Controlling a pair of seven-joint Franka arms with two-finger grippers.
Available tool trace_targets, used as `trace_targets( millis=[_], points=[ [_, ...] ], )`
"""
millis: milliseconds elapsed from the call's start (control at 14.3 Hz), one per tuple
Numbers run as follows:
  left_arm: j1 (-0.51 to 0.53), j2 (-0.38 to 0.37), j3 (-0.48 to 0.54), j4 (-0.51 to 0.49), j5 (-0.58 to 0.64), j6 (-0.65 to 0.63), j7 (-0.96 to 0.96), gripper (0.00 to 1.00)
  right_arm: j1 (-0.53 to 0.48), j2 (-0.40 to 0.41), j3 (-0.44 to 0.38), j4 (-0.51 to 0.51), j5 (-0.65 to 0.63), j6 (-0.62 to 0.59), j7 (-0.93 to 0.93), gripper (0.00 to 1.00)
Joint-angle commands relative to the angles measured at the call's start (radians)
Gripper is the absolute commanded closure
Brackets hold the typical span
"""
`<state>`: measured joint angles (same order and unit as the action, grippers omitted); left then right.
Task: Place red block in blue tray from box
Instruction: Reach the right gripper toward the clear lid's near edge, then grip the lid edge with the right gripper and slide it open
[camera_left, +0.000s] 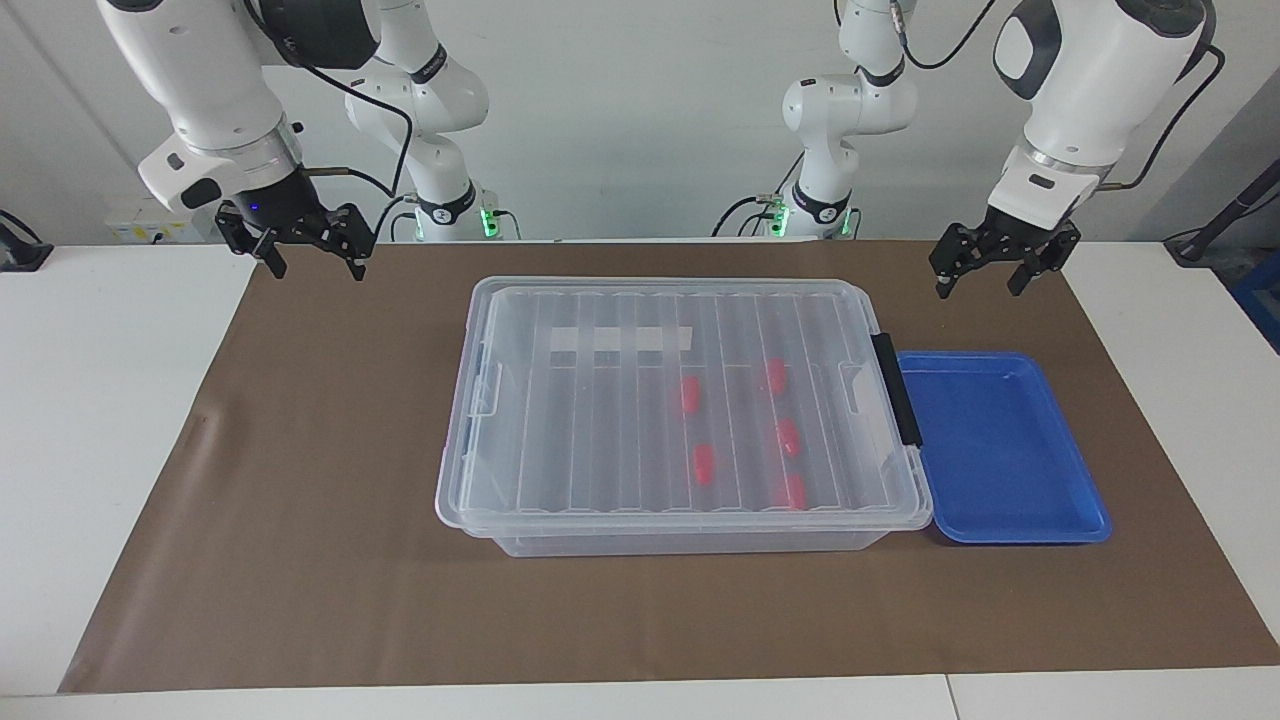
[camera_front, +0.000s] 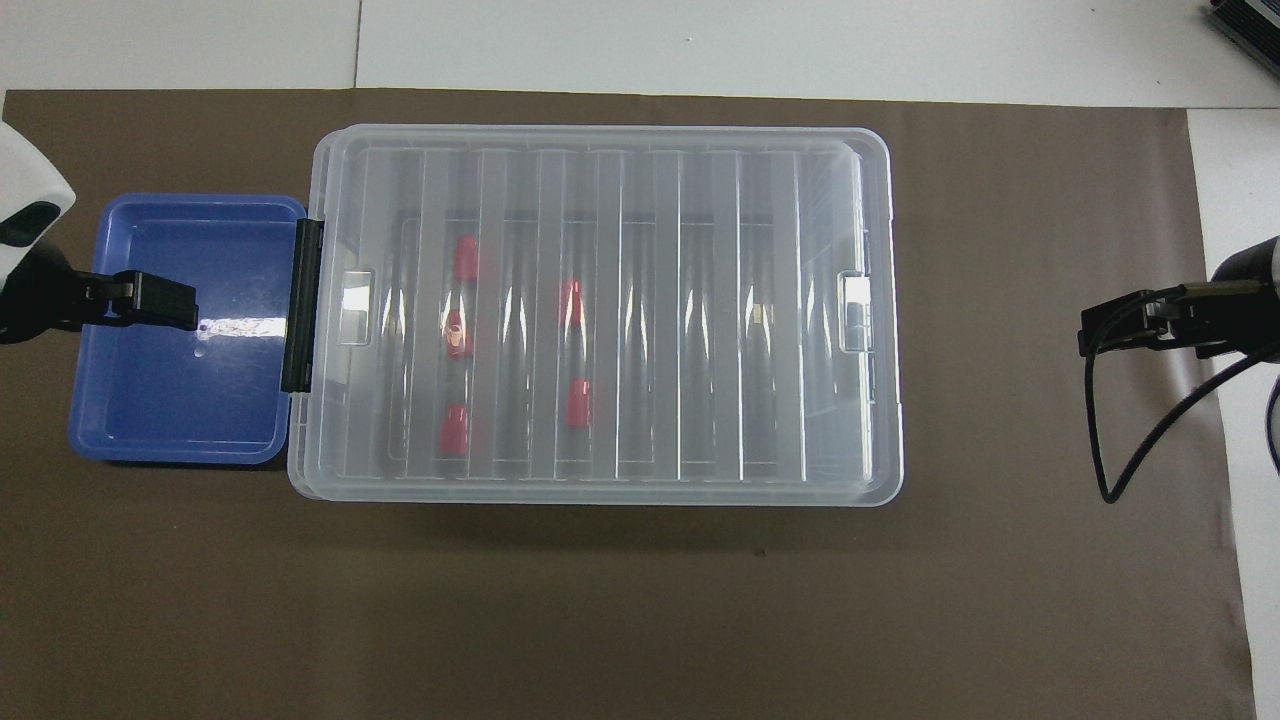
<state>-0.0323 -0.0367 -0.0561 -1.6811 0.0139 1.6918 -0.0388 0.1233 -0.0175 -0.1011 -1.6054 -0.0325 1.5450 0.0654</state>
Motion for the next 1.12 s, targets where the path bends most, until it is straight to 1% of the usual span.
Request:
trace_targets(
  millis=[0,140,280,420,561,701,841,981,1051],
  points=[
    [0.011,-0.026,-0.004,-0.034,-0.006,0.017,0.013,0.0,-0.011,-0.019,0.008,-0.022,0.011,0.017,-0.016,0.0],
    [0.011,-0.026,-0.004,-0.034,-0.006,0.017,0.013,0.0,-0.007,-0.018,0.008,-0.025,0.011,0.033,-0.015,0.0],
    [0.011,-0.026,-0.004,-0.034,-0.006,0.017,0.013,0.0,-0.002,-0.021,0.011,-0.056,0.011,0.098,-0.012,0.0],
    [0.011,-0.026,-0.004,-0.035,-0.006,0.017,0.013,0.0,0.019,-0.015,0.018,-0.082,0.013,0.173,-0.012,0.0],
    [0.011,-0.026,-0.005,-0.034,-0.006,0.017,0.013,0.0,0.073,0.002,0.021,-0.128,0.019,0.28,0.0,0.0],
    [0.011,-0.026,-0.004,-0.035,-0.006,0.017,0.013,0.0,0.108,0.034,0.021,-0.166,0.026,0.371,0.049,0.0],
    [0.011,-0.029,-0.004,-0.048,-0.006,0.022,0.013,0.0,0.122,0.068,0.021,-0.195,0.077,0.461,0.067,0.0],
    [0.011,-0.029,-0.004,-0.048,-0.006,0.023,0.011,0.0,0.124,0.103,0.021,-0.208,0.082,0.518,0.063,0.0],
    [0.011,-0.029,-0.004,-0.048,-0.006,0.023,0.01,0.0,0.13,0.122,0.026,-0.208,0.083,0.526,0.065,0.0]
  ],
)
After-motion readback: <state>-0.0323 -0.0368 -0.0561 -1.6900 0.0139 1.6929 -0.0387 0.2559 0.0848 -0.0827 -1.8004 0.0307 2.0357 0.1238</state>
